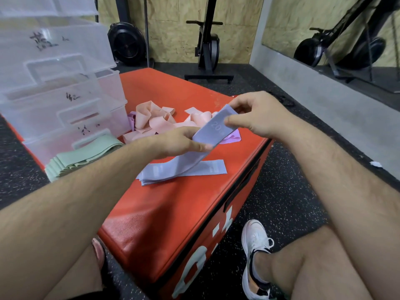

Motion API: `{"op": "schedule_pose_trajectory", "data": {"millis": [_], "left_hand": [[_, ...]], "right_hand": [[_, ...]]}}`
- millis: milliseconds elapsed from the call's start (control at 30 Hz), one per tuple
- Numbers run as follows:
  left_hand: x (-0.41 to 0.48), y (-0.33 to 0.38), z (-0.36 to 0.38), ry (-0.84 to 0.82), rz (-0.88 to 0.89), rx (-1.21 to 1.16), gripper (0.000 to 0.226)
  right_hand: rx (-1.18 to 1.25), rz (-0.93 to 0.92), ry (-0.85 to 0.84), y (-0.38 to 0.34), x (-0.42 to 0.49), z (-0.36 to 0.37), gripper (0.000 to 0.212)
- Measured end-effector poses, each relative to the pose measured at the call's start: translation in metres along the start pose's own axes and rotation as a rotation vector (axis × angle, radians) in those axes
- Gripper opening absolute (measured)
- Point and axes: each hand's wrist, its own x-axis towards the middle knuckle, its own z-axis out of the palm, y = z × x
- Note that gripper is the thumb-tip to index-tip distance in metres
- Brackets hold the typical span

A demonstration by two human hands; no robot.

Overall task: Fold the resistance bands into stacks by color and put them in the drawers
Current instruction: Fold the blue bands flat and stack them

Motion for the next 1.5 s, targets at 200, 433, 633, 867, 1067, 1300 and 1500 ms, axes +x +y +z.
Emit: {"op": "schedule_pose_trajectory", "data": {"millis": [200, 433, 633, 867, 1067, 1300, 1500], "left_hand": [[-0.030, -0.025, -0.039, -0.004, -0.086, 0.101, 0.052], [-0.080, -0.044, -0.071, -0.023, -0.205, 0.188, 0.009], [-0.100, -0.059, -0.072, 0.151, -0.222, 0.206, 0.010], [-0.058, -0.019, -0.030, 0.423, 0.084, 0.190, 0.045], [-0.037, 0.013, 0.000, 0.462, 0.196, -0.104, 0.085], [-0.049, -0.011, -0.012, 0.498, -0.008, 0.187, 0.058], [-0.074, -0.029, -0.065, 0.425, -0.154, 0.498, 0.052]], "right_hand": [[0.165, 0.110, 0.083, 0.007, 0.005, -0.013, 0.007], [0.308, 0.259, 0.046, 0.018, 0.016, -0.003, 0.016], [0.378, 0.392, -0.037, 0.021, 0.016, 0.008, 0.003], [0.127, 0.081, -0.070, -0.030, 0.014, 0.009, 0.003], [0.397, -0.020, -0.023, -0.082, 0.022, 0.012, 0.018], [0.657, 0.081, 0.169, -0.079, 0.030, -0.011, 0.015], [0.461, 0.312, 0.124, -0.028, 0.029, -0.006, 0.010]]}}
